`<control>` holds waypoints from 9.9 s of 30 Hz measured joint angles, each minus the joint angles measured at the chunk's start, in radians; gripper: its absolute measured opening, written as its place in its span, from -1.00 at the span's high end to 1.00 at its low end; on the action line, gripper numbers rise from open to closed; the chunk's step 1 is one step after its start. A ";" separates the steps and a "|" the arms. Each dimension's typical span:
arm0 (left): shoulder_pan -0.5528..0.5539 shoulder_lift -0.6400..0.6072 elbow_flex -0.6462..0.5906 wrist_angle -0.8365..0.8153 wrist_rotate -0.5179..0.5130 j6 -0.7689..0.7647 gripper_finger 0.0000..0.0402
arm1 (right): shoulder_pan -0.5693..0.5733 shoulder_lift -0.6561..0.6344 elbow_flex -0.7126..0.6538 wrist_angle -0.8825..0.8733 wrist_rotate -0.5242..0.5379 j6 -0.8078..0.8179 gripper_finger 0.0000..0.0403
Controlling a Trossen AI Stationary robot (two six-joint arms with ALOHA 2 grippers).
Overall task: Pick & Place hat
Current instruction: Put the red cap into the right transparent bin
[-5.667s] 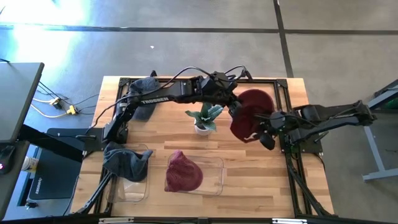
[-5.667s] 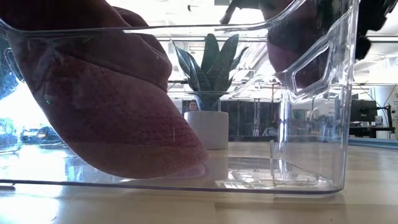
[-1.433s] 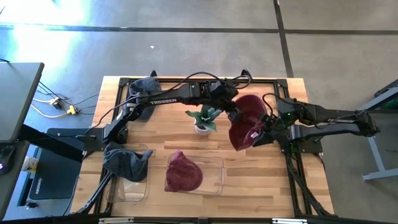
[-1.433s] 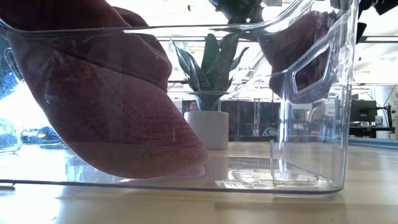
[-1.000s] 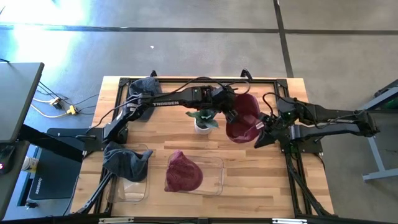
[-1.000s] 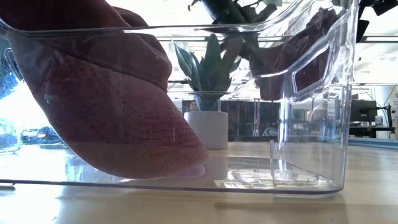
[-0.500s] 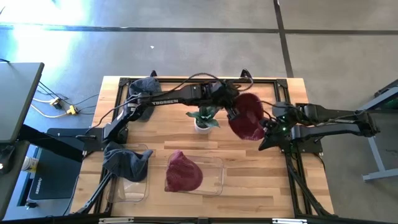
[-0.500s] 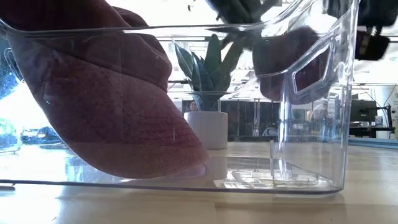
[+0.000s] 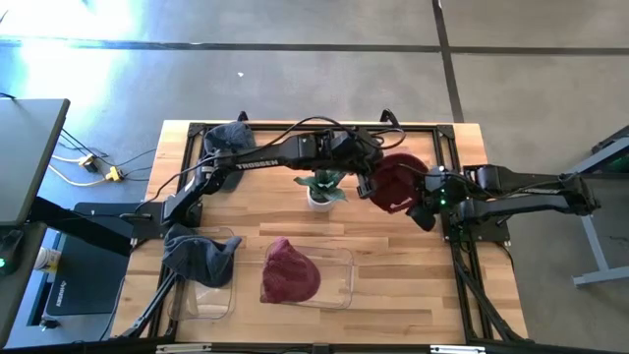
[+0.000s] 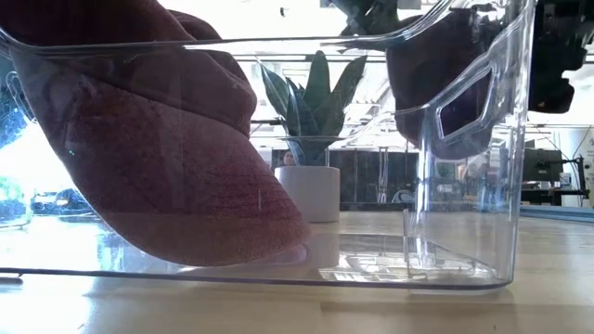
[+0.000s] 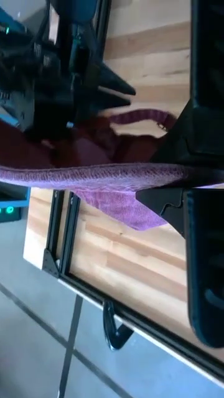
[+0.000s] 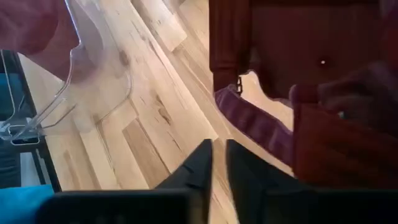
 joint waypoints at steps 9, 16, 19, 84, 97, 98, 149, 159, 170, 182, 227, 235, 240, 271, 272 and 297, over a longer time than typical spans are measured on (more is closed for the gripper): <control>0.000 0.000 0.001 -0.040 0.155 0.043 1.00 | 0.000 -0.001 -0.001 -0.089 0.092 0.071 -0.22; 0.001 -0.004 0.003 -0.162 0.226 0.086 1.00 | 0.000 -0.016 0.002 -0.117 0.102 0.033 -0.33; 0.003 -0.004 0.003 -0.221 0.218 0.123 1.00 | -0.001 -0.036 0.026 -0.116 0.109 -0.014 -0.29; 0.095 -0.132 0.006 -0.218 0.022 0.299 1.00 | 0.000 -0.187 0.315 0.064 0.264 -0.325 -0.26; 0.123 -0.143 -0.004 -0.341 -0.047 0.286 1.00 | -0.003 -0.196 0.324 0.121 0.258 -0.346 0.90; 0.120 -0.144 -0.004 -0.366 -0.055 0.288 1.00 | -0.003 -0.200 0.322 0.111 0.274 -0.346 0.91; 0.103 -0.145 0.003 -0.115 0.051 -0.257 1.00 | -0.002 0.297 0.541 -0.050 1.246 -0.616 0.94; 0.108 -0.145 0.003 -0.124 0.021 -0.375 1.00 | -0.025 0.231 0.634 -0.140 0.698 -0.502 -0.06; 0.156 -0.123 0.003 -0.162 0.449 -0.582 1.00 | -0.034 0.187 0.817 -0.235 0.318 -0.544 -0.31; 0.170 0.100 0.002 -0.125 0.651 -0.628 1.00 | -0.034 0.181 0.868 -0.375 0.280 -0.463 -0.32; 0.229 0.145 0.003 0.031 0.834 -0.449 0.17 | -0.033 0.298 0.458 -0.200 0.330 -0.217 0.93; 0.329 0.083 0.002 0.093 0.692 -0.465 -0.09 | -0.047 0.284 0.400 -0.242 0.323 -0.059 0.95; 0.336 -0.030 0.005 0.073 0.550 -0.355 0.01 | -0.091 0.221 0.171 0.041 0.154 0.045 0.96; -0.108 -0.527 -0.513 -0.151 -0.176 -0.242 0.20 | -0.389 0.114 -0.184 0.278 0.090 0.040 0.16; -0.113 -0.559 -0.561 -0.088 -0.176 -0.255 0.20 | -0.387 0.109 -0.156 0.232 0.100 0.031 0.13; -0.189 -0.733 -0.741 -0.066 -0.107 -0.303 0.20 | 0.316 0.480 0.159 0.345 -0.281 -0.369 0.05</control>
